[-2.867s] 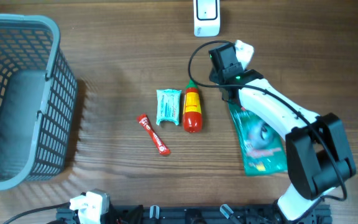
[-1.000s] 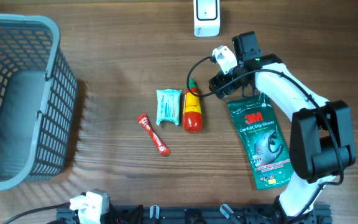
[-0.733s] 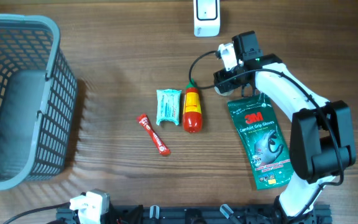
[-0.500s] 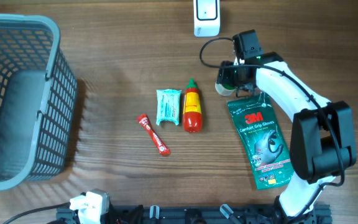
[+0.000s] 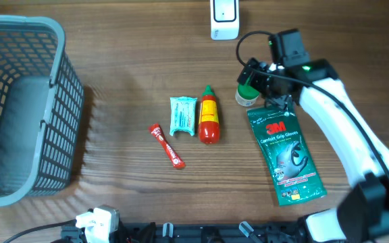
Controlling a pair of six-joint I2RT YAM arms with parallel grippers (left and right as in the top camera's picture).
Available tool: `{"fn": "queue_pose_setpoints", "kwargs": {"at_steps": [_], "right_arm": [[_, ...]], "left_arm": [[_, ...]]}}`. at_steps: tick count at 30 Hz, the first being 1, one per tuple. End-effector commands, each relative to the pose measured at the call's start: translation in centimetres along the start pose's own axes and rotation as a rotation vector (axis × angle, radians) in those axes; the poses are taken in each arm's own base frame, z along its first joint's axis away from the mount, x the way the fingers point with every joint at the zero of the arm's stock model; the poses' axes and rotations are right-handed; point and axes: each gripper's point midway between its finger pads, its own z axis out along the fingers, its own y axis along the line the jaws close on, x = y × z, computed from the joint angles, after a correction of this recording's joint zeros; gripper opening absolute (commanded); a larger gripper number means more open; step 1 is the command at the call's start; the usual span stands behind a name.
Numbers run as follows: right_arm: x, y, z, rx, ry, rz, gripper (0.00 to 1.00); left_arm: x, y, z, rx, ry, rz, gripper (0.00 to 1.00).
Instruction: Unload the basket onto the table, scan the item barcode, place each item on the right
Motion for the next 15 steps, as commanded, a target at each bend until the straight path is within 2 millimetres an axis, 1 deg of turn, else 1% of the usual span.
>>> {"fn": "queue_pose_setpoints", "kwargs": {"at_steps": [1,3,4,5,6,7,9,11,13,15], "right_arm": [[-1.4,0.5,-3.5,-0.014,-0.125,-0.22,1.0],[-2.3,0.4,-3.8,0.015,-0.173,-0.316,1.0],[-2.4,0.3,-3.6,0.025,-0.177,-0.355,1.0],[-2.5,0.3,-3.3,0.033,-0.171,-0.433,1.0],[-2.4,0.2,-2.6,0.048,-0.158,-0.525,1.0],[-2.5,0.0,-1.4,0.065,-0.138,-0.623,1.0],[-2.8,0.0,0.4,0.075,-0.122,-0.692,1.0],[-2.7,0.1,2.0,0.068,-0.096,-0.733,1.0],[-2.5,0.8,3.5,0.027,-0.079,-0.738,1.0],[-2.8,1.5,4.6,-0.005,-0.086,-0.751,1.0]], "left_arm": [[0.0,0.0,0.0,0.002,-0.004,0.0,1.0],[0.0,0.0,0.0,0.002,-0.004,0.0,1.0],[0.0,0.0,0.0,0.002,-0.004,0.0,1.0],[0.0,0.0,0.0,0.002,-0.004,0.0,1.0],[0.0,0.0,0.0,0.002,-0.004,0.0,1.0],[0.0,0.0,0.0,0.002,-0.004,0.0,1.0],[0.0,0.0,0.0,0.002,-0.004,0.0,1.0],[0.0,0.0,0.0,0.002,-0.004,0.0,1.0],[0.0,0.0,0.0,0.002,-0.004,0.0,1.0],[0.0,0.0,0.0,0.002,-0.004,0.0,1.0]]}}
